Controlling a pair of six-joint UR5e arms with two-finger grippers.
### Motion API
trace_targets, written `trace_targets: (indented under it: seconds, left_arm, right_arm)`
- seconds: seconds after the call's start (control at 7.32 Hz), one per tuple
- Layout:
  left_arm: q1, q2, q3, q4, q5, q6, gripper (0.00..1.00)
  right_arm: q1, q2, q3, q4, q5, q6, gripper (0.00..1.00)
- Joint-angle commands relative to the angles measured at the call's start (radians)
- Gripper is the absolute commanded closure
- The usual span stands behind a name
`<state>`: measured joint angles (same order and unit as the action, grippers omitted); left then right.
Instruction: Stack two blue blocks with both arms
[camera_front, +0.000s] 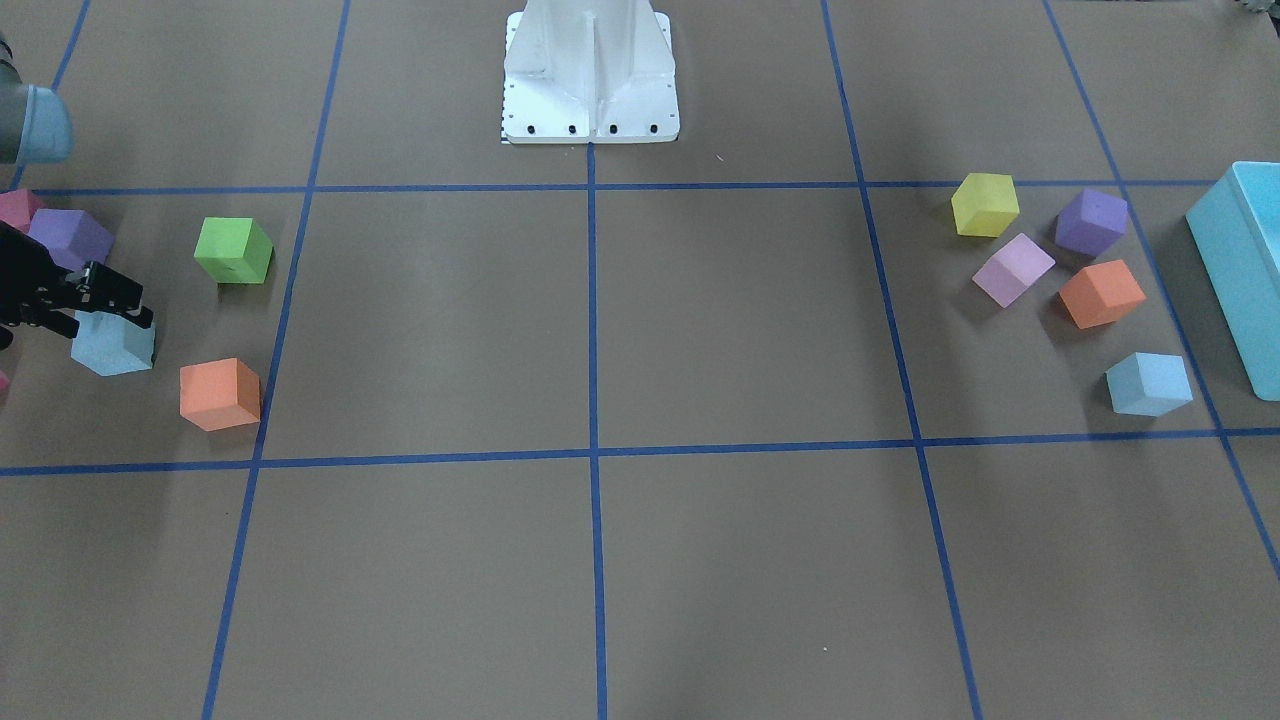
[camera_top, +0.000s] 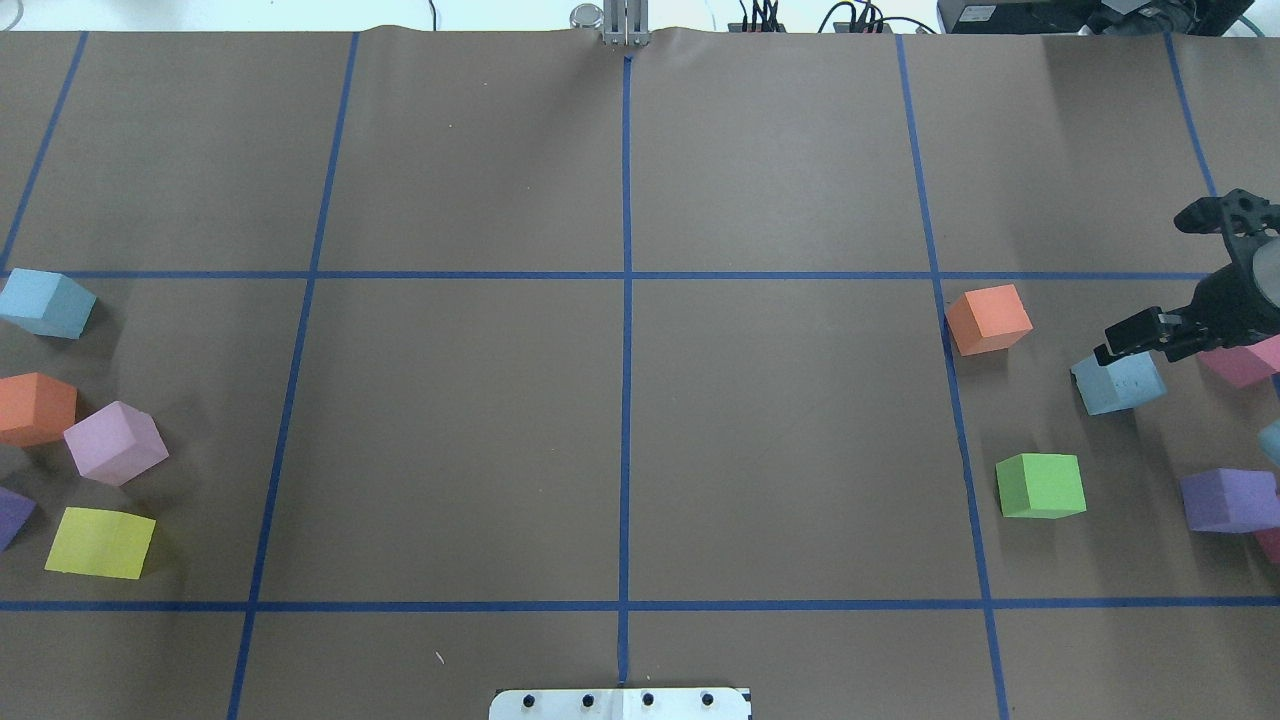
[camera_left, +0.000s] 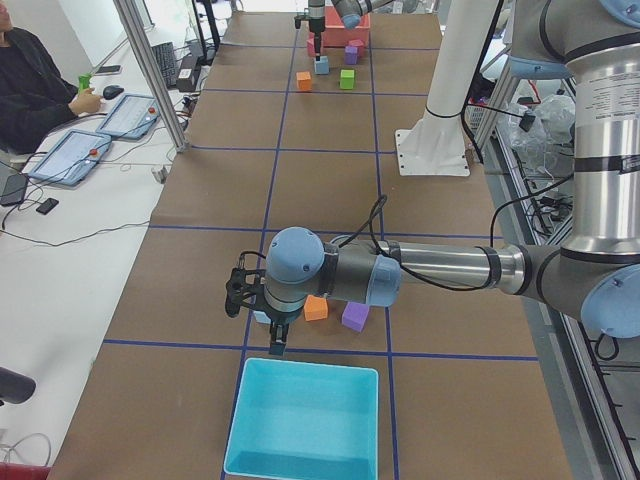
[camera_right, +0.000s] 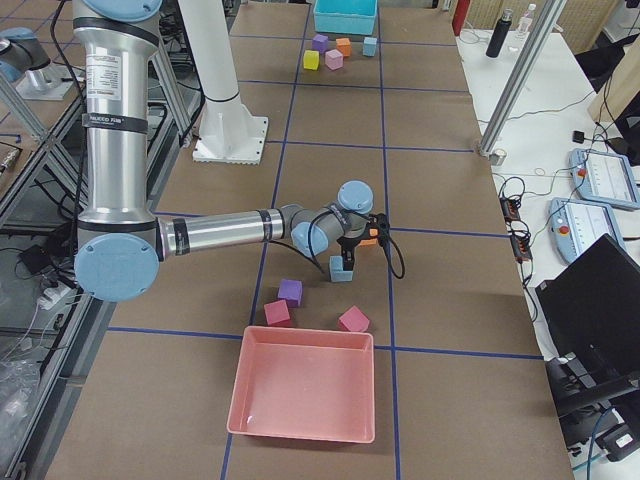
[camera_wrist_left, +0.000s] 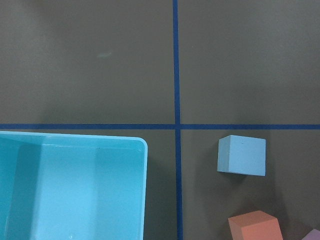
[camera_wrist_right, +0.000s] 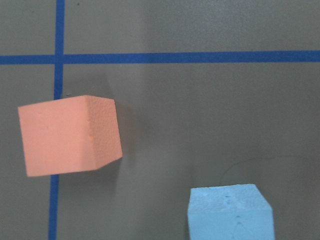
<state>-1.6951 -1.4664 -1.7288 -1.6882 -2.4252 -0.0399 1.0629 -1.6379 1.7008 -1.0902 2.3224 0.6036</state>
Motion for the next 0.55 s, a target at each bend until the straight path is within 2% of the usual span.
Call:
trace_targets:
  seconds: [0.0, 0.41]
  left_arm:
    - [0.000, 0.001, 0.000, 0.001, 0.000, 0.000, 0.02]
    - [0.000, 0.001, 0.000, -0.001, 0.000, 0.000, 0.02]
  right_arm:
    - [-0.004, -0.025, -0.003, 0.000, -0.083, -0.096, 0.01]
    - [-0.011, 0.016, 0.002, -0.048, -0.097, -0.084, 0.01]
